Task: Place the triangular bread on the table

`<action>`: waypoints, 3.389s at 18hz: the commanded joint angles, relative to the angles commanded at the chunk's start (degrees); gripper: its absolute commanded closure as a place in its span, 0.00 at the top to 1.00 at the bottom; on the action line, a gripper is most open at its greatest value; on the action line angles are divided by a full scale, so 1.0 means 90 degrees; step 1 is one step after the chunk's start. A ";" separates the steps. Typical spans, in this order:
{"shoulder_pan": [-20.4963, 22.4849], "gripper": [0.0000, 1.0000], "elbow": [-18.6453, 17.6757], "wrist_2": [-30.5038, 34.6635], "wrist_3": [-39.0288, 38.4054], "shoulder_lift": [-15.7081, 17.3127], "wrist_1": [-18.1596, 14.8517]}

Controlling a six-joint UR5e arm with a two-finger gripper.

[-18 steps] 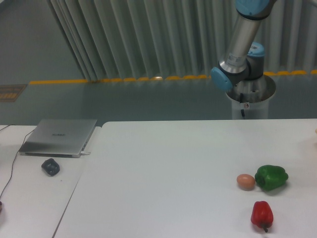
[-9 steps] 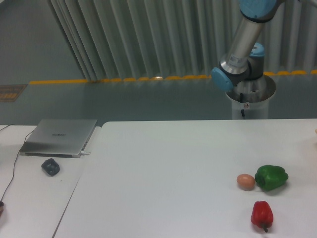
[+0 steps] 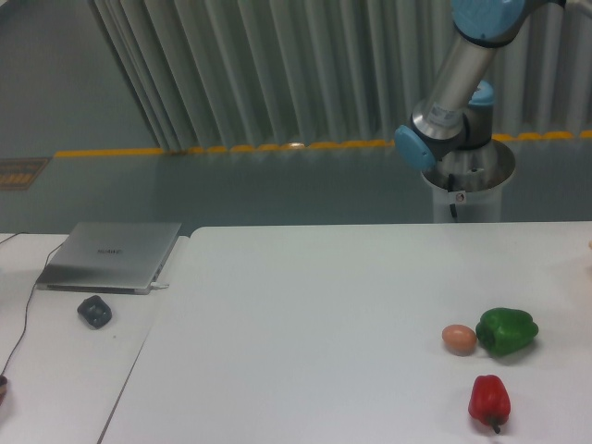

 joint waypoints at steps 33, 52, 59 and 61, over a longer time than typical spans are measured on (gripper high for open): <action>-0.0049 0.27 0.0263 0.0088 -0.0059 0.0019 -0.0449; -0.0039 0.27 0.1269 0.0235 0.0049 -0.0020 -0.1728; -0.0020 0.27 0.1854 0.0195 0.0049 -0.0078 -0.2440; -0.0020 0.27 0.1953 0.0186 0.0049 -0.0078 -0.2539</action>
